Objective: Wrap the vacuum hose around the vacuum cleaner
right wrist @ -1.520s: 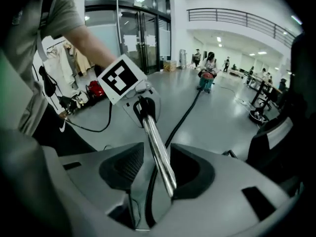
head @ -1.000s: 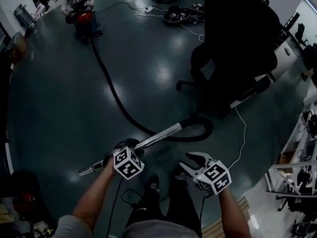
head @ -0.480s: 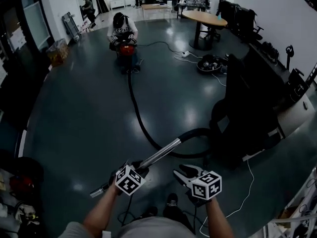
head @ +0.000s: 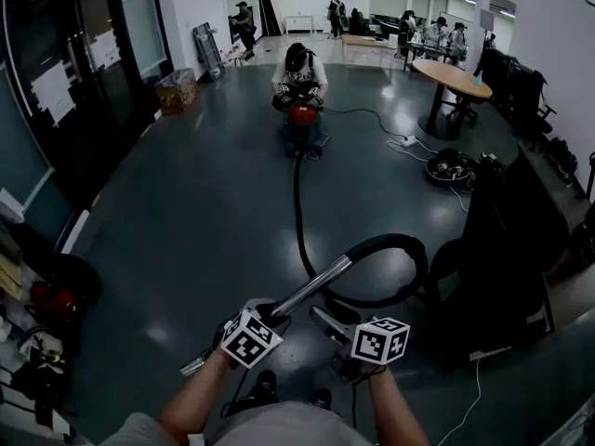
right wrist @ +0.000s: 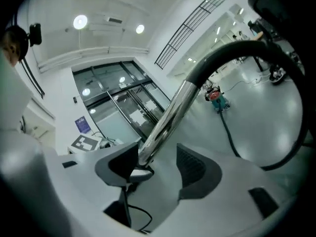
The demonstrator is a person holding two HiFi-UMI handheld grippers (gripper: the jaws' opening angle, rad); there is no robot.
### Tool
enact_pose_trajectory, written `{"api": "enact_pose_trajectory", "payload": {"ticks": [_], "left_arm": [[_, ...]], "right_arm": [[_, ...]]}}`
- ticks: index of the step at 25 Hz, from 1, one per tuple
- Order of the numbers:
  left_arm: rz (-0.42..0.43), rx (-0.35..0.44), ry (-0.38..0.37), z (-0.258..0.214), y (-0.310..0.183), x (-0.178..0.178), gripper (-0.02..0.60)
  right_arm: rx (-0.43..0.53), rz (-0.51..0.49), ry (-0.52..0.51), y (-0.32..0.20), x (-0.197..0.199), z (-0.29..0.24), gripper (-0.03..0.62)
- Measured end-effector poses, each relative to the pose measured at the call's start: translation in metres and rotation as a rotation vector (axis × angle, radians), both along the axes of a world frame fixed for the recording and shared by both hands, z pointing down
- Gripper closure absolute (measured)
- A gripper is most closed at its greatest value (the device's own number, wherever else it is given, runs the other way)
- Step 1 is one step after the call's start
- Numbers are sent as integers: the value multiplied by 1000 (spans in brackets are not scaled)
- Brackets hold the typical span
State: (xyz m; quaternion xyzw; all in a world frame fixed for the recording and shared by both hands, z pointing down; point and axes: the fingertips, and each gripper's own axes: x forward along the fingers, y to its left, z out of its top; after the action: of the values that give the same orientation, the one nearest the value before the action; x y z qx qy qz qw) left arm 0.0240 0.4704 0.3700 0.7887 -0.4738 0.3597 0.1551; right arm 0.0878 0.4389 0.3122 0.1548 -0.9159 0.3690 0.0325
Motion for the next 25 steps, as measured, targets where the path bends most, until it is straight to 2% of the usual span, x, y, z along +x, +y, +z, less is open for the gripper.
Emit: {"api": "enact_pose_trajectory", "payload": {"ticks": [2,6,10,15,16,17,21,25], "left_arm": [[-24,13,19,-5,-6,-9,417],[-48,38,73,-5,-22,-29,417],[-28,40,145,-1,-32,-54,417],[37,57,187,-3,-58,-89,417],[51,63,195,-3,-62,-97,417],[62,68,202,-3,-67,-104,417],[105,68,233,0,-83,-132,417],[158,100,209,8,-89,-158,416]], "right_arm": [[-36,-14,-49,-5,-23,-5,328],[-85,-27,-78,-21,-78,-3,326],[-129,25,-107,-43,-131,4,327],[-101,78,-145,-73,-186,4,329],[-90,103,-138,-80,-195,4,363],[-84,129,-132,-87,-203,4,427],[-81,184,-94,-106,-230,9,444],[-75,197,-45,-112,-253,16,445]]}}
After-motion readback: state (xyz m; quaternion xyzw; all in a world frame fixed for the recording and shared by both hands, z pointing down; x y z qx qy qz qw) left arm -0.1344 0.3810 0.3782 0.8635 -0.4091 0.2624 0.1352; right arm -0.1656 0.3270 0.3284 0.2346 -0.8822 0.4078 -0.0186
